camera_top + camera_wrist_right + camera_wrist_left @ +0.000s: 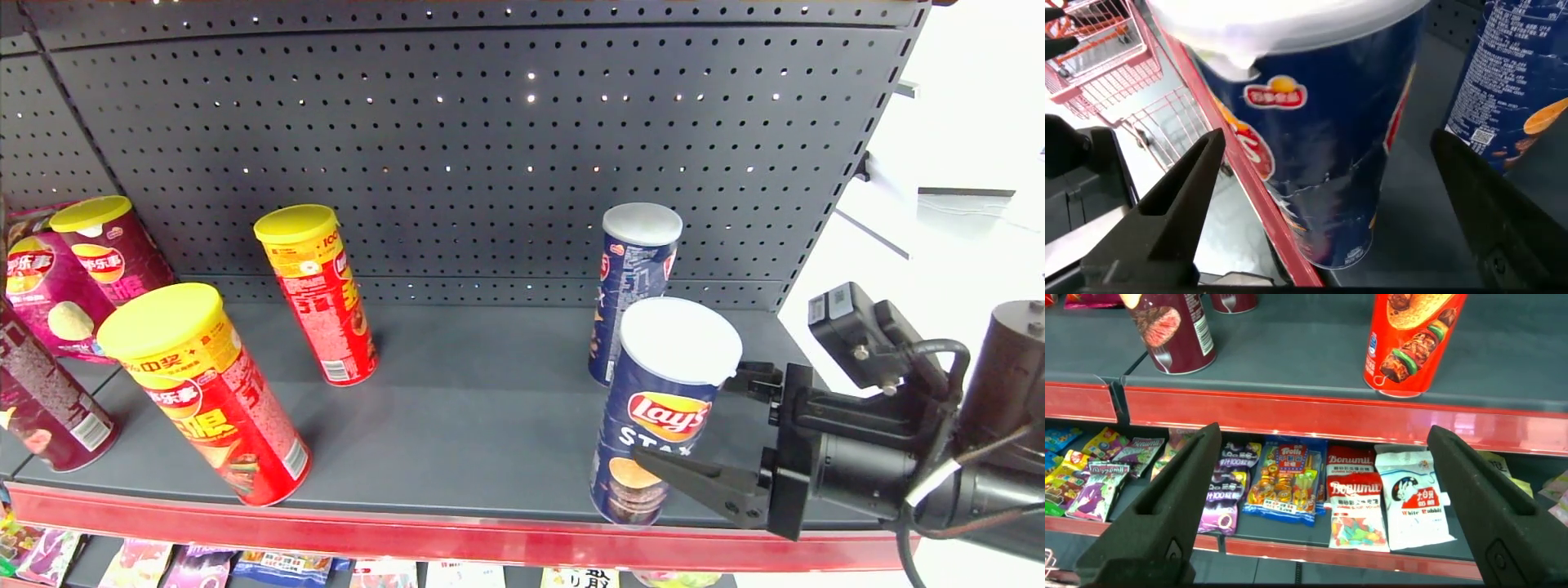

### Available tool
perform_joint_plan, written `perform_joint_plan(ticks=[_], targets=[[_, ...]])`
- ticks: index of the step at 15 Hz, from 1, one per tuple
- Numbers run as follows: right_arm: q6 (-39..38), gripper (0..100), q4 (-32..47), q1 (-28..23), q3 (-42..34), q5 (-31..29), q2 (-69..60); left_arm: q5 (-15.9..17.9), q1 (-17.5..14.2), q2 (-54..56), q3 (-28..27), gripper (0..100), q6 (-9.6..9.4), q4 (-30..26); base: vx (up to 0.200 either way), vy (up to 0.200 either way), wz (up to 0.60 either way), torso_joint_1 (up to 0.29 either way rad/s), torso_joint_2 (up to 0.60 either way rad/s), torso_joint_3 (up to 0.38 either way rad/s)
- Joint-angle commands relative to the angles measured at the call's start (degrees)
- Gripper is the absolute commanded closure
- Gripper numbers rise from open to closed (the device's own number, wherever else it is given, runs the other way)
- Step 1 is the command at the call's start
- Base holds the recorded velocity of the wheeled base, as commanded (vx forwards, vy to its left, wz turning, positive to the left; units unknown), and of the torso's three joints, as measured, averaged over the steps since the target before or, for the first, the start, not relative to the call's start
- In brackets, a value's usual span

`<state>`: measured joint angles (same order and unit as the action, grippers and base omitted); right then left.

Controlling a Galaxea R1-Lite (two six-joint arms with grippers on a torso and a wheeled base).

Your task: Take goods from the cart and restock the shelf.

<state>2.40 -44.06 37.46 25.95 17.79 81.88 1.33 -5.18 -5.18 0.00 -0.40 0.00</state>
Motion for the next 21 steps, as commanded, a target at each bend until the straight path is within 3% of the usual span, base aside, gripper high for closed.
perform_joint_plan(ticks=[1, 4, 6, 12, 19, 21], targets=[[0.06, 0, 0.02, -0.02, -0.82, 0.14, -1.73, -0.01, 0.00, -0.09, 0.00, 0, -0.04, 0.00, 0.000, 0.000, 0.00, 0.000, 0.00, 0.000], [0.06, 0, 0.02, 0.16, -2.40, 0.32, -3.31, -0.01, 0.00, -0.09, 0.00, 0, 0.05, 0.00, 0.000, 0.000, 0.00, 0.000, 0.00, 0.000], [0.06, 0, 0.20, 0.33, -4.24, 3.48, -5.51, -0.01, 0.00, -0.09, 0.00, 0, -0.04, 0.00, 0.000, 0.000, 0.00, 0.000, 0.00, 0.000], [0.24, 0, 10.04, -0.02, -5.04, 3.48, -9.46, -0.01, 0.00, -0.09, 0.00, 0, 0.05, 0.00, 0.000, 0.000, 0.00, 0.000, 0.00, 0.000], [4.45, 0, 29.55, -7.75, -5.04, 1.73, -16.67, -0.01, 0.00, -0.09, 0.00, 0, -0.04, 0.00, 0.000, 0.000, 0.00, 0.000, 0.00, 0.000], [6.30, 0, 31.66, -10.39, -5.04, -4.95, -16.85, -0.01, 0.00, -0.09, 0.00, 0, -0.04, 0.00, 0.000, 0.000, 0.00, 0.000, 0.00, 0.000]])
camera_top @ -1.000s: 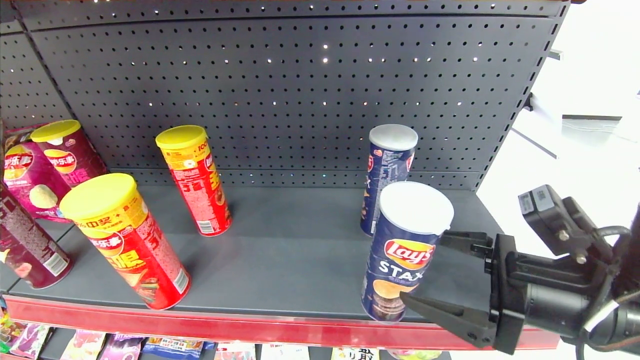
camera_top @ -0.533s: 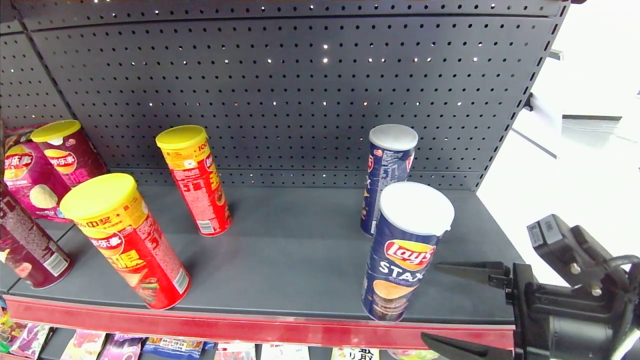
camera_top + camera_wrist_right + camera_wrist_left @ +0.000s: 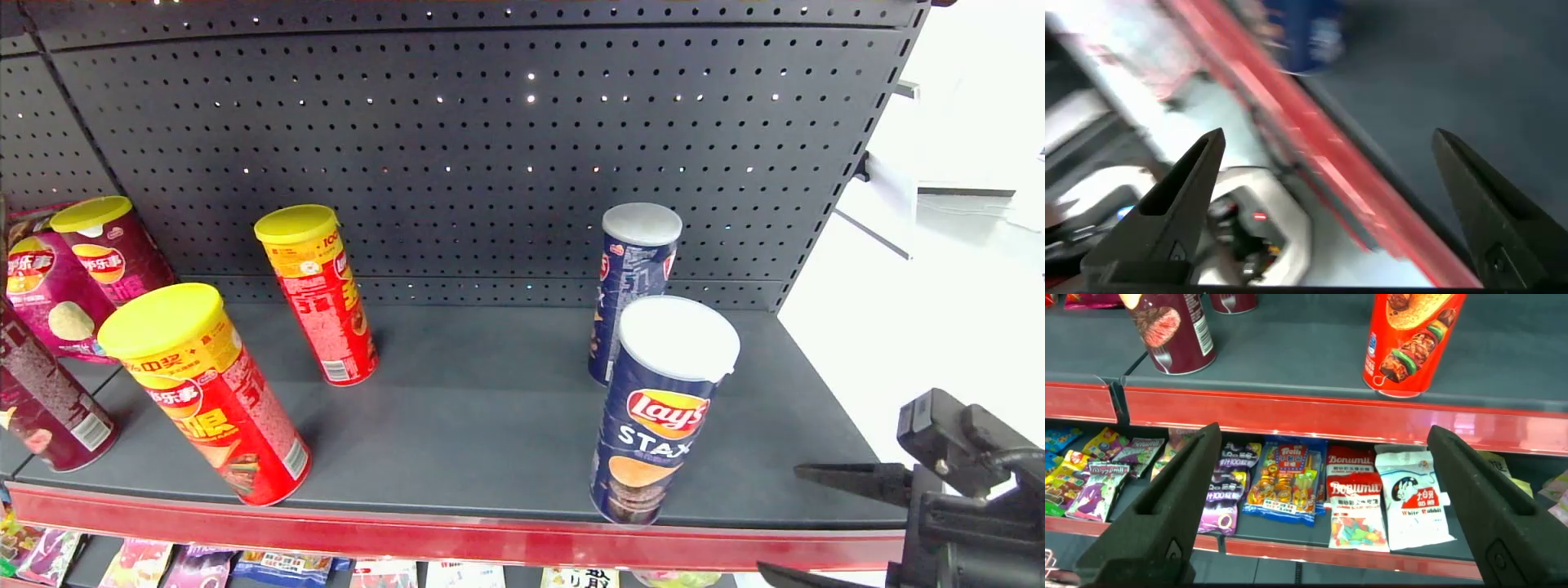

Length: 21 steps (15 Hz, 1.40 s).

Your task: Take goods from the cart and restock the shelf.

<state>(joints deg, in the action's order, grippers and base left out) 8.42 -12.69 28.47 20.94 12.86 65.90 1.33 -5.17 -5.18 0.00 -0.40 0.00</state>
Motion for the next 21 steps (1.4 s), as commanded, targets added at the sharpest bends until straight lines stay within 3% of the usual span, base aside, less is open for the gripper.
perform_joint_plan(ticks=[1, 3, 11, 14, 16, 18, 21], targets=[[0.63, 0, 0.21, -2.27, 0.06, -3.11, -0.86, -0.01, -0.02, -0.09, 0.00, 0, -0.04, 0.00, 0.000, 0.000, 0.00, 0.000, 0.00, 0.000], [0.63, 0, 0.21, -6.40, 0.77, -6.36, -2.45, -0.01, -0.02, -0.09, 0.00, 0, -0.04, 0.00, 0.000, 0.000, 0.00, 0.000, 0.00, 0.000], [3.44, 0, 0.56, -26.44, -7.41, -8.20, -24.51, -0.01, -0.02, -0.09, 0.00, 0, -0.04, 0.00, 0.000, 0.000, 0.00, 0.000, 0.00, 0.000], [4.58, 0, 0.74, -26.62, -10.13, -9.61, -28.55, -0.01, -0.02, -0.09, 0.00, 0, 0.05, 0.00, 0.000, 0.000, 0.00, 0.000, 0.00, 0.000], [4.32, 0, 0.03, -24.77, -17.43, -14.62, -34.79, -0.01, -0.02, -0.09, 0.00, 0, -0.04, 0.00, 0.000, 0.000, 0.00, 0.000, 0.00, 0.000], [4.14, 0, 0.12, -24.42, -19.63, -19.72, -39.97, -0.01, -0.02, -0.09, 0.00, 0, 0.05, 0.00, 0.000, 0.000, 0.00, 0.000, 0.00, 0.000], [4.06, 0, -0.05, -19.85, -20.77, -20.68, -45.07, -0.01, -0.02, -0.09, 0.00, 0, 0.05, 0.00, 0.000, 0.000, 0.00, 0.000, 0.00, 0.000]])
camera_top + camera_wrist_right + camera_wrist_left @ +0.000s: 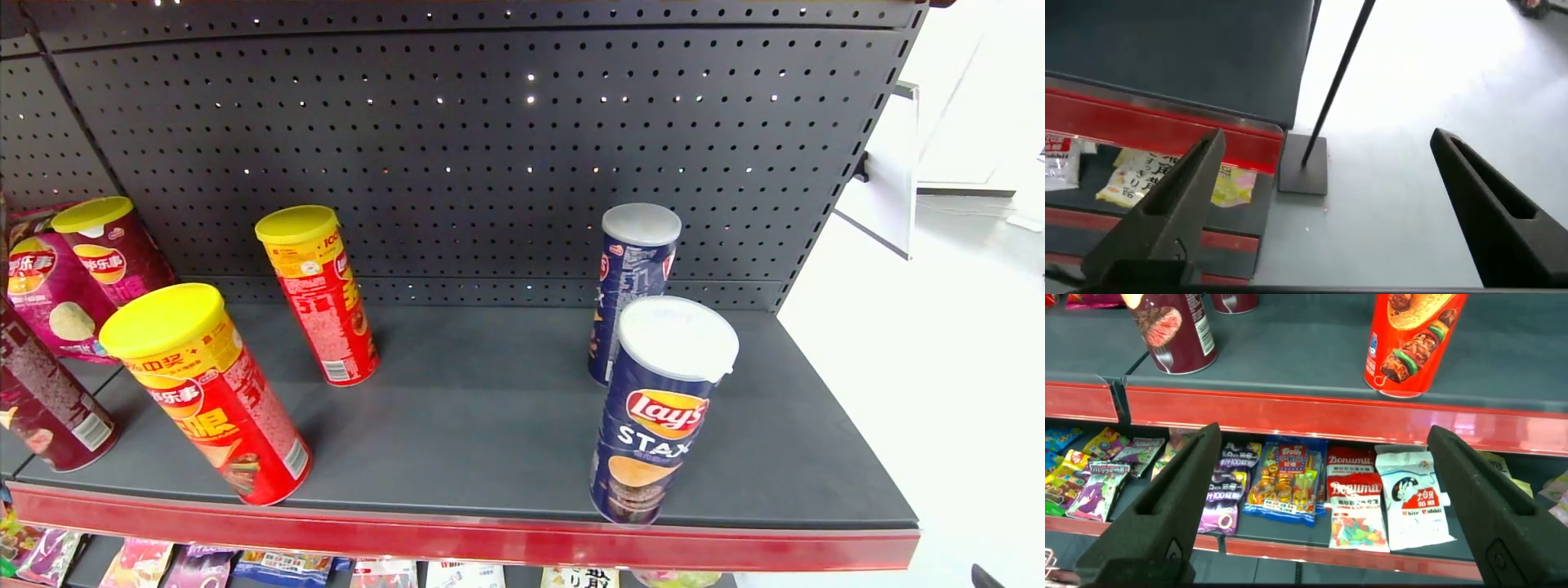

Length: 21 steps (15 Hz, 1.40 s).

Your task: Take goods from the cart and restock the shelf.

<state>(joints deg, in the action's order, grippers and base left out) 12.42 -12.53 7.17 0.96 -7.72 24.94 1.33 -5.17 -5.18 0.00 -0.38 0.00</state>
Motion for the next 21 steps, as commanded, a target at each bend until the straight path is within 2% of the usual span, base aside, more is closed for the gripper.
perform_joint_plan(ticks=[1, 4, 6, 8, 9, 13, 15, 17, 21], targets=[[-0.21, 0, -0.21, 1.97, -0.44, -0.11, -5.25, -0.01, -0.02, -0.09, 0.00, 0, 0.03, 0.00, 0.000, 0.000, 0.00, 0.000, 0.00, 0.000], [-4.07, 0, -0.30, 3.64, 0.79, -0.11, -5.69, -0.01, -0.02, -0.09, 0.00, 0, -0.06, 0.00, 0.000, 0.000, 0.00, 0.000, 0.00, 0.000], [-4.51, 0, -0.30, 9.00, 2.29, 0.07, -3.85, -0.01, -0.02, -0.09, 0.00, 0, 0.03, 0.00, 0.000, 0.000, 0.00, 0.000, 0.00, 0.000], [-3.90, 0, -1.53, 13.13, 5.28, 1.04, 4.24, -0.01, -0.02, -0.09, 0.00, 0, -0.06, 0.00, 0.000, 0.000, 0.00, 0.000, 0.00, 0.000], [-3.46, 0, -3.46, 16.21, 7.91, 3.67, 12.32, -0.01, -0.02, -0.09, 0.00, 0, -0.06, 0.00, 0.000, 0.000, 0.00, 0.000, 0.00, 0.000], [-3.55, 0, -4.52, 18.85, 14.15, 4.82, 32.36, -0.01, -0.02, -0.09, 0.00, 0, 0.03, 0.00, 0.000, 0.000, 0.00, 0.000, 0.00, 0.000], [-3.46, 0, -4.43, 21.04, 15.47, 4.82, 37.02, -0.01, -0.02, -0.09, 0.00, 0, -0.06, 0.00, 0.000, 0.000, 0.00, 0.000, 0.00, 0.000], [-3.81, 0, -4.52, 25.79, 17.49, 4.64, 40.98, -0.01, -0.02, -0.09, 0.00, 0, -0.06, 0.00, 0.000, 0.000, 0.00, 0.000, 0.00, 0.000], [-5.83, 0, -4.69, 24.56, 24.44, 4.46, 49.85, -0.01, -0.02, -0.09, 0.00, 0, 0.03, 0.00, 0.000, 0.000, 0.00, 0.000, 0.00, 0.000]])
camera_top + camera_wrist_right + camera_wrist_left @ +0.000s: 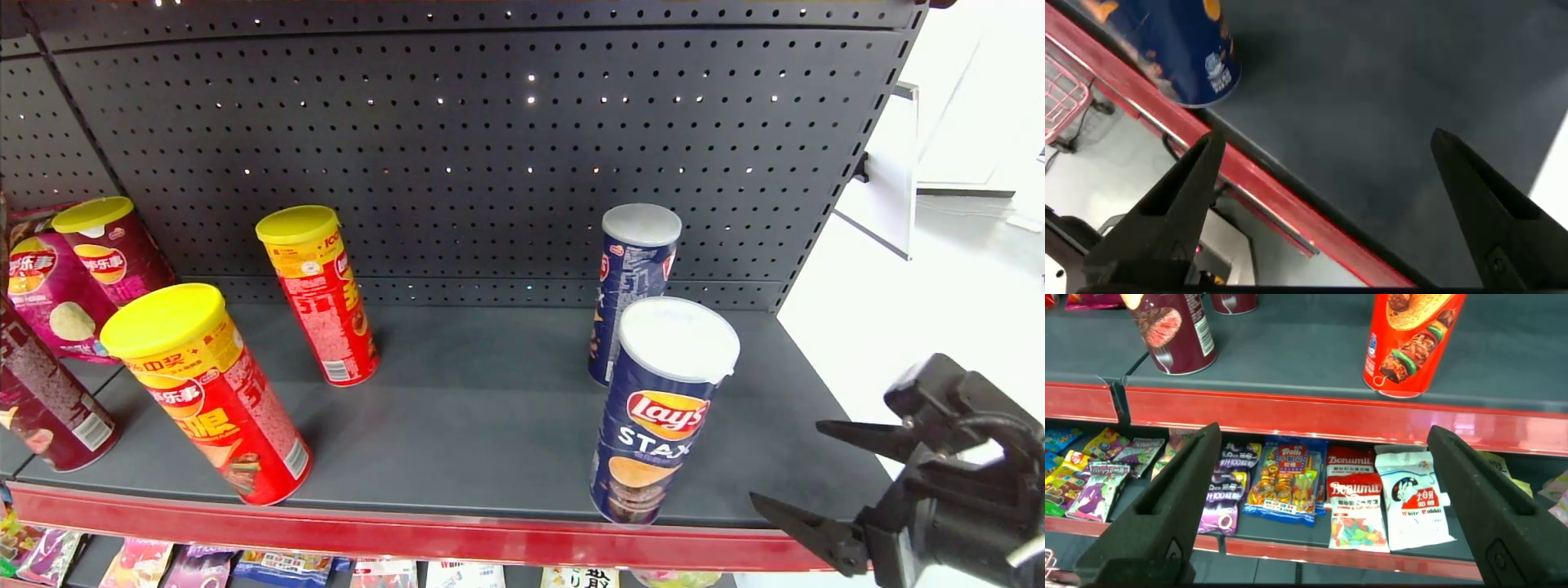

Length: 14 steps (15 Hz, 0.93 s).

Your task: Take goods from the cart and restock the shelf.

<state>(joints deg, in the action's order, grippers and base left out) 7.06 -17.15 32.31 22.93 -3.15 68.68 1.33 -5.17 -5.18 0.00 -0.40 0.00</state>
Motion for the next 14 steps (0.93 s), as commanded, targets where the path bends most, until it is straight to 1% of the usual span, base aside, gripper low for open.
perform_joint_plan(ticks=[1, 4, 5, 7, 14], targets=[[-0.91, 0, -0.25, -1.89, 3.17, -0.02, 8.66, -0.01, -0.02, -0.09, 0.00, 0, -0.04, 0.00, 0.000, 0.000, 0.00, 0.000, 0.00, 0.000], [-0.64, 0, -2.54, -1.98, 2.91, -0.46, 11.83, -0.01, -0.02, -0.09, 0.00, 0, 0.05, 0.00, 0.000, 0.000, 0.00, 0.000, 0.00, 0.000], [-0.64, 0, -3.77, -2.07, 2.91, -2.22, 13.32, -0.01, -0.02, -0.09, 0.00, 0, -0.04, 0.00, 0.000, 0.000, 0.00, 0.000, 0.00, 0.000], [-0.73, 0, -5.35, -2.25, 2.82, -3.62, 14.73, -0.01, -0.02, -0.09, 0.00, 0, 0.05, 0.00, 0.000, 0.000, 0.00, 0.000, 0.00, 0.000], [-0.64, 0, -6.23, -2.86, 3.44, -3.71, 17.19, -0.01, -0.02, -0.09, 0.00, 0, 0.05, 0.00, 0.000, 0.000, 0.00, 0.000, 0.00, 0.000]])
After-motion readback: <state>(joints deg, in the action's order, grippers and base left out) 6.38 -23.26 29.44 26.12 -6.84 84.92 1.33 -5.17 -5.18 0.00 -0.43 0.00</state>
